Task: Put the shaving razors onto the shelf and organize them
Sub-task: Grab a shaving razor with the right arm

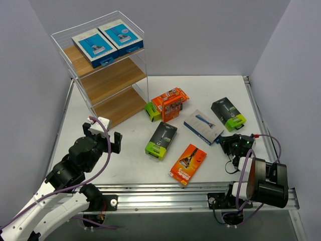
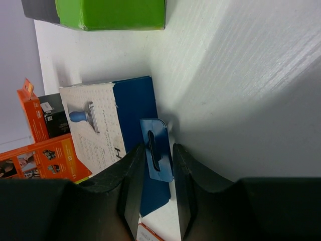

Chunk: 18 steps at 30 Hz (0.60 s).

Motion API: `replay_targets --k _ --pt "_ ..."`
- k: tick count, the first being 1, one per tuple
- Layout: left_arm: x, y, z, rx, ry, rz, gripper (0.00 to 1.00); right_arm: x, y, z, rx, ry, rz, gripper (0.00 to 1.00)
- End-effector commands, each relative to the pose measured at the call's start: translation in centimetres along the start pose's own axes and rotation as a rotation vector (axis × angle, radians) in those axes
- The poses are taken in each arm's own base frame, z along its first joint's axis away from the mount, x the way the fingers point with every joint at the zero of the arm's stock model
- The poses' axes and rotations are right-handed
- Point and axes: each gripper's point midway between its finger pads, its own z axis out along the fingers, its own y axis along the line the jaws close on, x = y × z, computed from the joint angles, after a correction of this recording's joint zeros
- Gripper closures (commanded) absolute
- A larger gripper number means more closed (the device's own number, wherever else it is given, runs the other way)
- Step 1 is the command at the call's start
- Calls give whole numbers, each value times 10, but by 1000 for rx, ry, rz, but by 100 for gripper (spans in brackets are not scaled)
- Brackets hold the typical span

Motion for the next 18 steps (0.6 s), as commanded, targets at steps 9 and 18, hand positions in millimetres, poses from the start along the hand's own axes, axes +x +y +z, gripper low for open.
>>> replay_targets --k 9,18 --pt "-17 -5 2 18 -56 -35 4 7 -33 0 121 4 6 81" --pt "-15 -5 3 21 -52 -33 4 12 -31 4 105 34 -5 86"
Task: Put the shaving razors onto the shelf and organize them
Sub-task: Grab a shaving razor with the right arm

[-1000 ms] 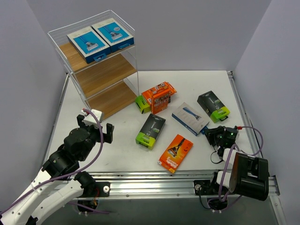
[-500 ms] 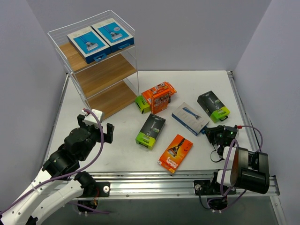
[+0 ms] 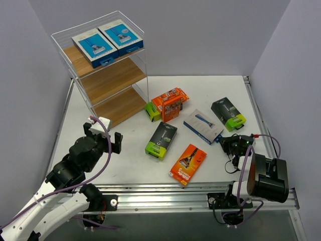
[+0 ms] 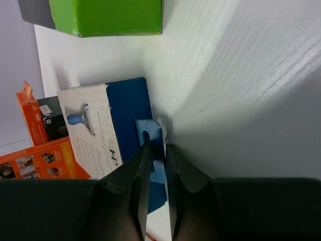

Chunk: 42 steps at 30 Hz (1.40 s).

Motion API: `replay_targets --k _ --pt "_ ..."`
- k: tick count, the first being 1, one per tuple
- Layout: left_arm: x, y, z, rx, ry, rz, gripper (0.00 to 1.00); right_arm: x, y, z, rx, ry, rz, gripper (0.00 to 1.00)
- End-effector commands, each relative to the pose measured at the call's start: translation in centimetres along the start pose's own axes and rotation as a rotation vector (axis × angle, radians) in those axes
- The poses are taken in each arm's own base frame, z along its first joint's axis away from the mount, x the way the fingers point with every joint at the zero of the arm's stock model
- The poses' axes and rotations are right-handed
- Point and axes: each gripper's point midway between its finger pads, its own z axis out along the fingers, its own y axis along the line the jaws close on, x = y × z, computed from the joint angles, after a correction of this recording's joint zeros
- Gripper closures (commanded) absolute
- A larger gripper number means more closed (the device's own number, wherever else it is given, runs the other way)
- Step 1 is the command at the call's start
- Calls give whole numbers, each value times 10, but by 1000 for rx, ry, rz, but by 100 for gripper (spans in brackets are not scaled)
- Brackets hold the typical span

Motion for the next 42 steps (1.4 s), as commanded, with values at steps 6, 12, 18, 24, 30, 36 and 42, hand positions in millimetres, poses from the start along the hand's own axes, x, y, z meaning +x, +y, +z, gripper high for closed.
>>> replay_targets --k 6,12,18,24,30,36,42 --pt "-17 -3 2 11 -58 -35 4 12 -23 -1 80 39 -19 89" --pt "-16 -3 2 11 -55 -33 4 5 -6 -8 35 16 -48 91" --pt "-17 -4 1 14 -56 -35 4 -7 22 -24 -30 -27 -86 92" --pt "-17 -3 0 14 -62 -37 4 -4 27 -30 -49 -11 -93 100" --pt "-18 -3 -1 13 -65 -39 4 1 28 -29 -55 19 -102 100" --pt "-18 -4 0 22 -63 -38 4 4 18 -29 -27 26 -103 91" --pt "-17 -6 1 28 -58 -37 4 5 -1 -28 27 8 -91 79"
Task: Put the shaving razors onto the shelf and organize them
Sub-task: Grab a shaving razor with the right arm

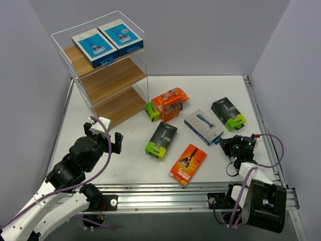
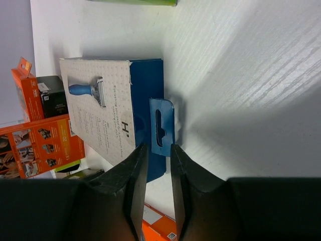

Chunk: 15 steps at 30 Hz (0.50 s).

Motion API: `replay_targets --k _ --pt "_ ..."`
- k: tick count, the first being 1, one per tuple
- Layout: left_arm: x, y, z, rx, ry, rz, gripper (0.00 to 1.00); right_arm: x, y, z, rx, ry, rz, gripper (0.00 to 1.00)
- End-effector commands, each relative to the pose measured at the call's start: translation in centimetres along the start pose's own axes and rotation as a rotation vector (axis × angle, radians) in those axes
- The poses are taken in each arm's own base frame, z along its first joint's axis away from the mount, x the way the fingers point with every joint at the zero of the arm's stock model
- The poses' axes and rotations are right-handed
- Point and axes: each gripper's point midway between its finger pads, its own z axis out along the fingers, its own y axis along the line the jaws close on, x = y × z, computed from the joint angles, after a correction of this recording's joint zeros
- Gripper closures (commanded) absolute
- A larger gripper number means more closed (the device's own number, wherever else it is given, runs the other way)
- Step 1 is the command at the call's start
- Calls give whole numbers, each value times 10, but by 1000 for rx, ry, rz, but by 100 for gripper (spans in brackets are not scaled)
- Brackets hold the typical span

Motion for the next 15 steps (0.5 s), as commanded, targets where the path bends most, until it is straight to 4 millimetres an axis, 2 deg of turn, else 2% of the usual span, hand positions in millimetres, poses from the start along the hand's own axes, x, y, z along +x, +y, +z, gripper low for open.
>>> replay_targets --k 1,7,15 --pt "-16 -4 1 17 -56 -35 4 1 -11 2 39 -12 -10 78" --pt "-15 -6 3 23 -50 -33 4 4 -24 8 64 -15 5 78" --pt "-14 -7 4 26 -46 -31 4 4 -25 14 68 -6 17 78"
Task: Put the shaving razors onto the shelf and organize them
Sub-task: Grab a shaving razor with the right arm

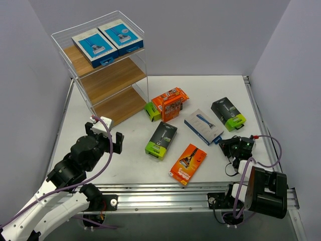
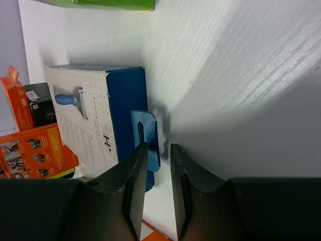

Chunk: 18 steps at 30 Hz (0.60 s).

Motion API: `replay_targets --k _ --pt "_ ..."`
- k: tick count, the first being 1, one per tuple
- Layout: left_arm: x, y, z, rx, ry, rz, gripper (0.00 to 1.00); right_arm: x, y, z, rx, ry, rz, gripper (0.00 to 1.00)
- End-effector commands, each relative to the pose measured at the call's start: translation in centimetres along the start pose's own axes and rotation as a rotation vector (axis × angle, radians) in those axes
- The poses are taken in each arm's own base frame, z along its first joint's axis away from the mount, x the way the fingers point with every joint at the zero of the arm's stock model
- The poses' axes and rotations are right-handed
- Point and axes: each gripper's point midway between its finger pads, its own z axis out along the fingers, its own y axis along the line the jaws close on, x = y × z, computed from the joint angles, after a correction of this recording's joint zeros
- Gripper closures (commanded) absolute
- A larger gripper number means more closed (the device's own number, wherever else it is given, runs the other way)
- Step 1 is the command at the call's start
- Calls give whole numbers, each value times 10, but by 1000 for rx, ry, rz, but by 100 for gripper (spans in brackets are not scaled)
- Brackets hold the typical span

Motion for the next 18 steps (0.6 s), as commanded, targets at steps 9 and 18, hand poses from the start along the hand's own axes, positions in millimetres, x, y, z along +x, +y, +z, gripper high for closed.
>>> replay_targets --k 9,18 --pt "-17 -6 2 24 -58 -35 4 0 -11 4 53 -15 5 78" --pt "-17 -7 2 29 -56 -34 4 3 -9 11 54 -13 5 77"
